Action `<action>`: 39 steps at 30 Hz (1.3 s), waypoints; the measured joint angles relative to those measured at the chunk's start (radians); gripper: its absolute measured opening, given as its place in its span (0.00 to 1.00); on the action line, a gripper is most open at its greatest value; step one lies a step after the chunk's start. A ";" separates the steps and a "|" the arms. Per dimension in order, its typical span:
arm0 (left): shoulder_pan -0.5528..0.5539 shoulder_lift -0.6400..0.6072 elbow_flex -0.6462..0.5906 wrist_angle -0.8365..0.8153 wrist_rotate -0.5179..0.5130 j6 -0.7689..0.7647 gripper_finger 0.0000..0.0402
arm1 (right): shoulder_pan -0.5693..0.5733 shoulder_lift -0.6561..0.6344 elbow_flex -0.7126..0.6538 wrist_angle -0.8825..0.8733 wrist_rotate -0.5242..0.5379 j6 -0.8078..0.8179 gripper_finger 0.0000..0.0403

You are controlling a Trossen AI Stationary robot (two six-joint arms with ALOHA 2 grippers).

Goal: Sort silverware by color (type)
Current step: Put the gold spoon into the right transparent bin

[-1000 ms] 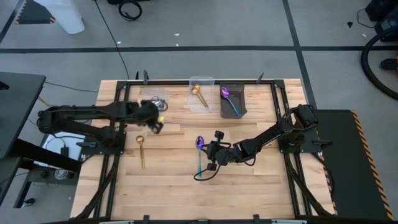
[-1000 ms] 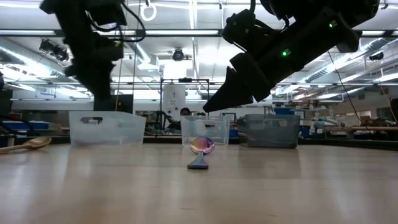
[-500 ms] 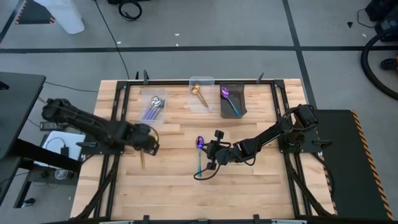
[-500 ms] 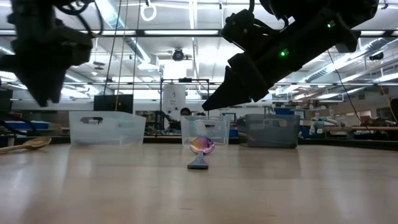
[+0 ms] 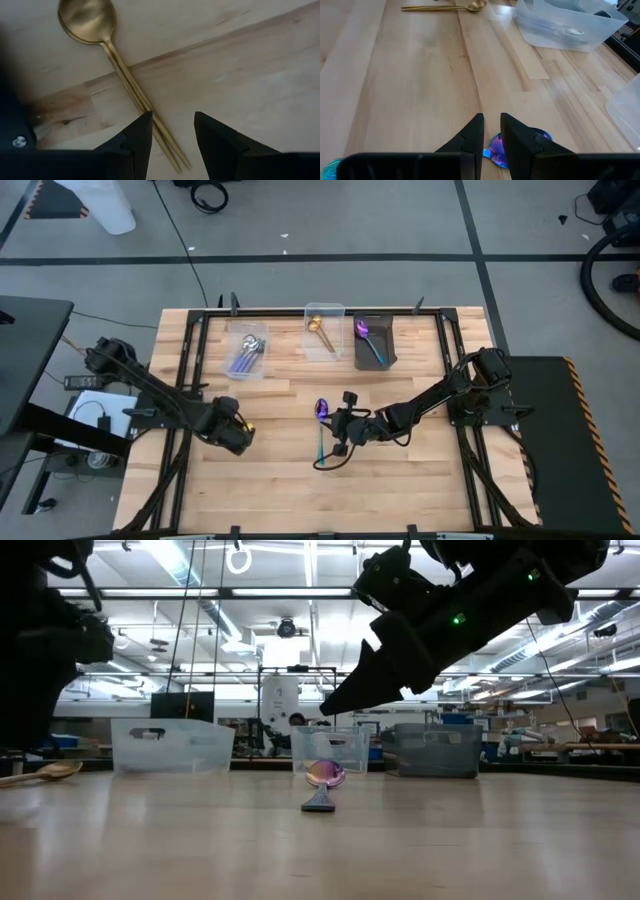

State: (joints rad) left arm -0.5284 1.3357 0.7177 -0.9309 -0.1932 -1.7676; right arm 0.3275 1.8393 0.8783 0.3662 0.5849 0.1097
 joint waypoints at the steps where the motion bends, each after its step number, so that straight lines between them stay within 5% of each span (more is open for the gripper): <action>1: -0.004 0.013 0.000 0.000 0.000 -0.001 0.39 | 0.000 0.000 0.000 0.000 -0.003 0.000 0.19; 15: -0.015 0.063 -0.086 0.166 0.004 -0.029 0.39 | 0.007 0.000 0.000 0.009 -0.012 0.002 0.19; 29: -0.015 0.058 -0.017 0.020 0.043 -0.019 0.39 | 0.006 0.000 0.000 0.021 -0.012 0.000 0.19; 39: -0.015 0.057 -0.081 0.086 0.068 -0.040 0.39 | 0.006 0.000 0.000 0.021 -0.012 0.000 0.19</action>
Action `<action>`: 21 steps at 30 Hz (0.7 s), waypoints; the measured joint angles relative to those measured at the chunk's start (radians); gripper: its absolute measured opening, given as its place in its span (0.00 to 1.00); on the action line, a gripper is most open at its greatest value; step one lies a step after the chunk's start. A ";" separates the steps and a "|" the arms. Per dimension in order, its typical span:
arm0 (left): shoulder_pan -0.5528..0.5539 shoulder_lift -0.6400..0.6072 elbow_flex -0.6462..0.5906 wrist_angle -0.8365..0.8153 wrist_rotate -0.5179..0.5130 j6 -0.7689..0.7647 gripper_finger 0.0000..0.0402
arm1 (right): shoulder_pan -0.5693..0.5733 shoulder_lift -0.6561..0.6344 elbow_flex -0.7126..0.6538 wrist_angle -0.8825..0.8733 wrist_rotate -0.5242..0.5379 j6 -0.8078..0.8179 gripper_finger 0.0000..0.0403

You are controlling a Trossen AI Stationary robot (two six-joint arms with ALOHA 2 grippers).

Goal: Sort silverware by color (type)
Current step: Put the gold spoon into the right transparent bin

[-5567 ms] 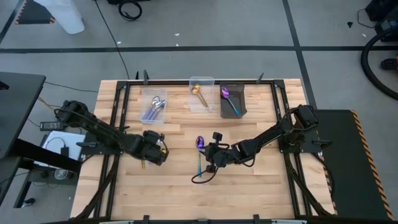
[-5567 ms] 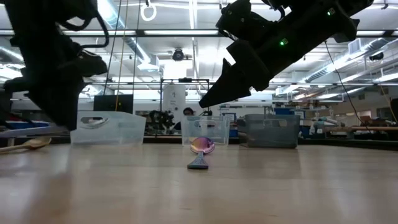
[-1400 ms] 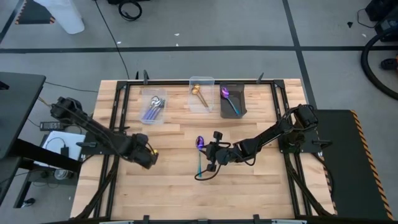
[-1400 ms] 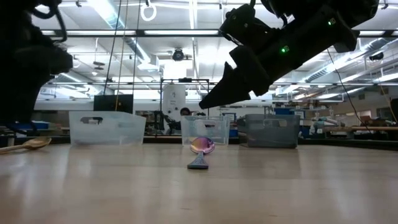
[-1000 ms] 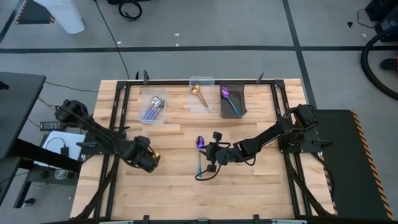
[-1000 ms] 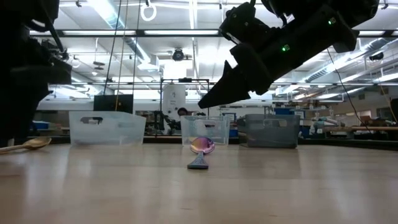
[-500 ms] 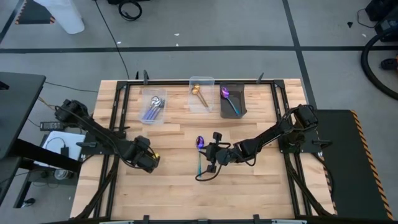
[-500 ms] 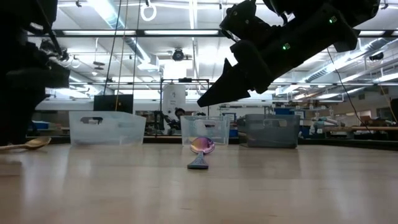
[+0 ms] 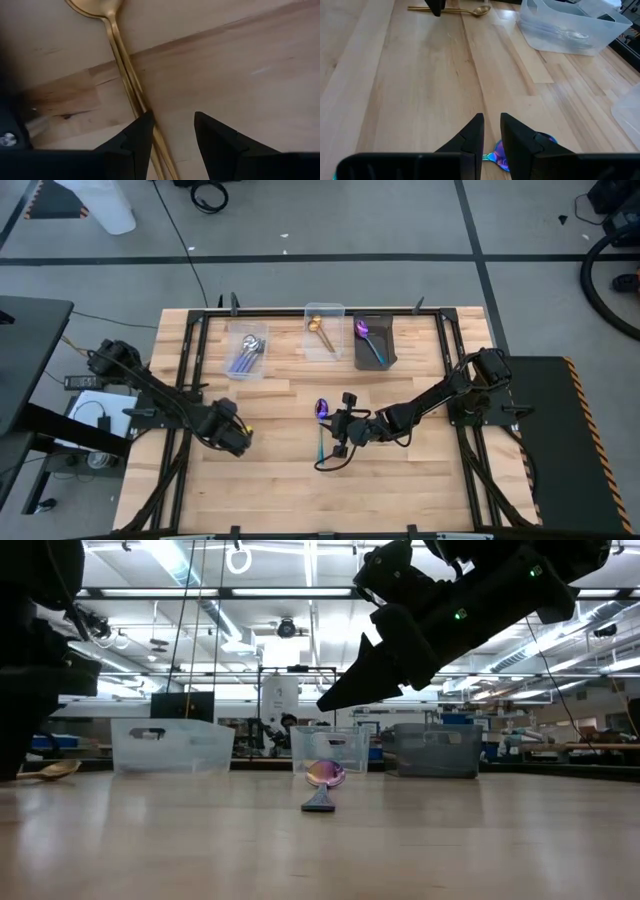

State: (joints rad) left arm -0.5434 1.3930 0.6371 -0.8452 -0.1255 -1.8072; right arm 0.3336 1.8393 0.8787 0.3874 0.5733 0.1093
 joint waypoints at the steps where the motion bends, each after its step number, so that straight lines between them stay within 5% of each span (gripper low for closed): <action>1: 0.000 -0.002 -0.006 0.002 0.001 -0.003 0.39 | 0.000 0.000 0.000 0.000 0.000 0.000 0.19; 21: 0.000 -0.001 0.022 -0.053 0.016 0.020 0.36 | 0.001 0.000 0.000 0.000 0.001 0.000 0.19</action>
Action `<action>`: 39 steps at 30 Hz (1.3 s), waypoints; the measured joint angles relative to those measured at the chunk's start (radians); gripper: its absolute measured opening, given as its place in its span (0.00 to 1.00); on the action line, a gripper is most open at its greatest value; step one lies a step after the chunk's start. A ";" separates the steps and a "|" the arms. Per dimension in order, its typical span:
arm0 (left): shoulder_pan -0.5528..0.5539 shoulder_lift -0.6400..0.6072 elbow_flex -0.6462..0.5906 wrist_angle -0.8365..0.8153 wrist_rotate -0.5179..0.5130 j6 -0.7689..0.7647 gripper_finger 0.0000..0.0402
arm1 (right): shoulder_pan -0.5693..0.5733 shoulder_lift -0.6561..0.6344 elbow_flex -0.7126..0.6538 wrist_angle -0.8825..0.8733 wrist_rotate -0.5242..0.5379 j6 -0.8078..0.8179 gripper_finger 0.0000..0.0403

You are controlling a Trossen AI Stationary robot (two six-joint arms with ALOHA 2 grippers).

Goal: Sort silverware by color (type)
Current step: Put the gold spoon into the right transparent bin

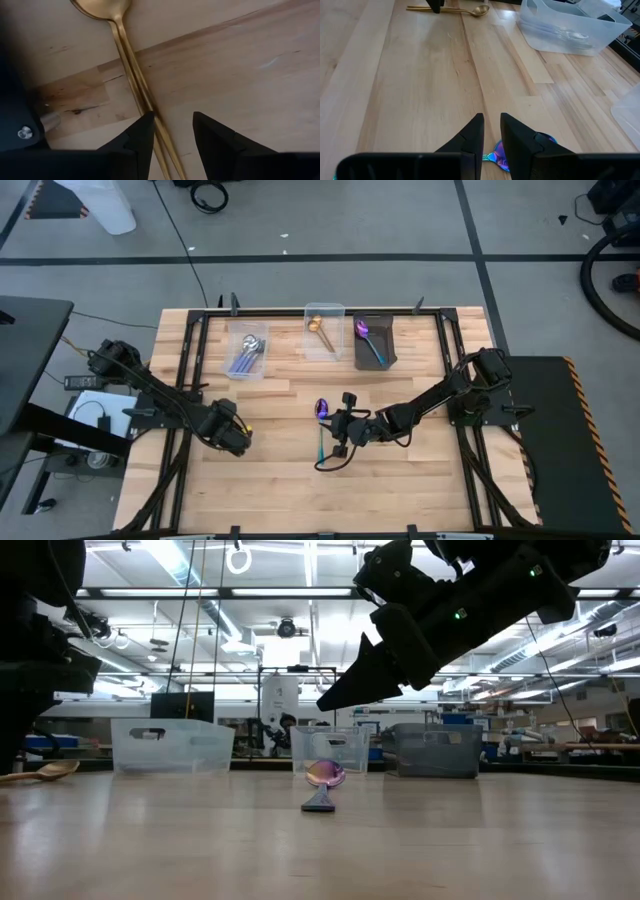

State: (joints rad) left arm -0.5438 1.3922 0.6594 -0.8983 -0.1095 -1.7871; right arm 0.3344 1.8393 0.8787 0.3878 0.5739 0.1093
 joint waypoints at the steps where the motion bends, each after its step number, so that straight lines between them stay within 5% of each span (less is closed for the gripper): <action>1: 0.000 0.000 -0.006 0.004 0.000 0.000 0.35 | 0.000 0.000 0.000 0.000 0.000 0.000 0.19; 27: -0.002 0.003 -0.029 0.108 -0.004 0.043 0.33 | 0.000 0.000 0.000 0.007 0.000 0.000 0.19; 39: -0.003 0.000 0.022 -0.041 -0.008 0.020 0.33 | 0.000 0.000 0.000 0.008 -0.010 0.000 0.19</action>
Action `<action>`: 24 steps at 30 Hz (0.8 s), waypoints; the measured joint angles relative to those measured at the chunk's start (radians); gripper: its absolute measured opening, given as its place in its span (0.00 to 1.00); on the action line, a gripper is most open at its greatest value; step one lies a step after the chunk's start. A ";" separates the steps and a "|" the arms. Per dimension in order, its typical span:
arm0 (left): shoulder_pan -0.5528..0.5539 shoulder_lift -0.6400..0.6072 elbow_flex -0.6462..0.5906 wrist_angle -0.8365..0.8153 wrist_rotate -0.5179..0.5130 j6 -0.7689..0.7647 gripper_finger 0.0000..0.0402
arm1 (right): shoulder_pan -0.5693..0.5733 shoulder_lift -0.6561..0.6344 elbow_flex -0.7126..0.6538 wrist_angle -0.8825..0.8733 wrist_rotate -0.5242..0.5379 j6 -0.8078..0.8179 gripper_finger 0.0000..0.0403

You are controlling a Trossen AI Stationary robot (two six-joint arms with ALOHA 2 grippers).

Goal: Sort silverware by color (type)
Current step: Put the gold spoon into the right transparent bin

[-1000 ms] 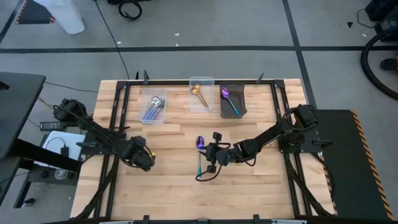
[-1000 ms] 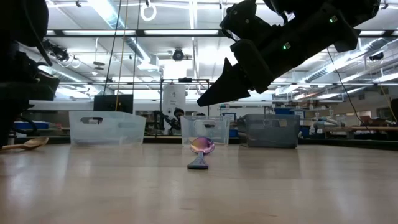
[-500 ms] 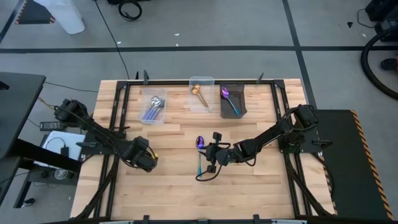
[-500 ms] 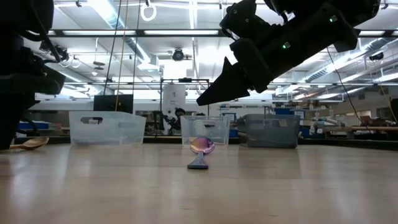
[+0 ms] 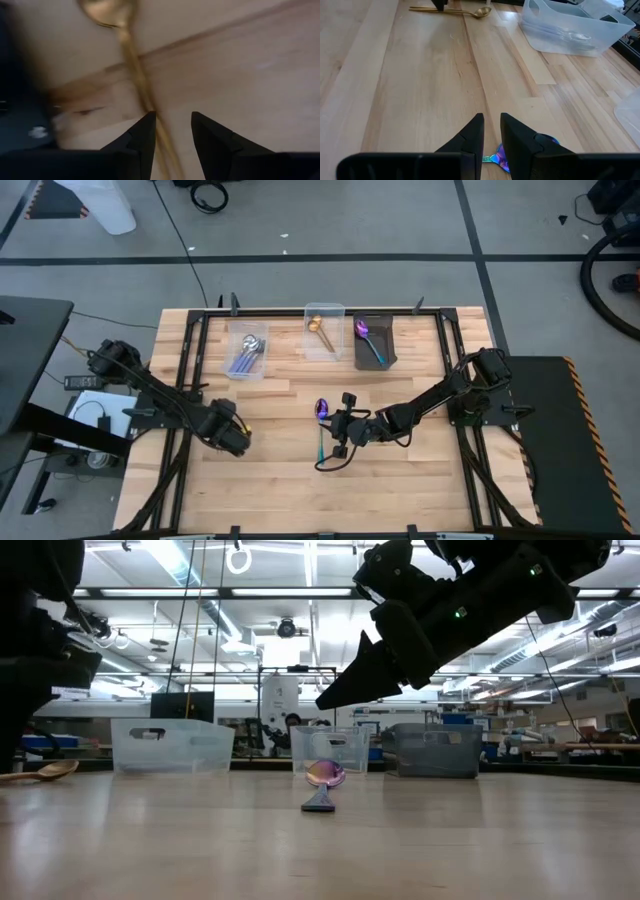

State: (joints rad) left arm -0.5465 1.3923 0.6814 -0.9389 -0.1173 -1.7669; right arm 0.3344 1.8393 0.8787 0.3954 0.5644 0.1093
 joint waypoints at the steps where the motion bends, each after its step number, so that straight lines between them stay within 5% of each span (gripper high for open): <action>1: 0.000 0.000 0.000 -0.010 0.000 -0.002 0.33 | 0.000 0.000 0.000 0.000 0.000 0.000 0.19; 14: -0.002 -0.004 -0.077 0.083 0.030 -0.014 0.33 | 0.000 0.000 0.000 0.000 0.000 0.000 0.19; 24: -0.002 -0.005 -0.076 0.153 0.013 0.116 0.33 | 0.000 0.000 0.000 0.000 0.000 0.000 0.19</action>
State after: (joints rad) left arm -0.5488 1.3876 0.6049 -0.7856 -0.1044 -1.6513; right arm 0.3344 1.8393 0.8787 0.3950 0.5640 0.1093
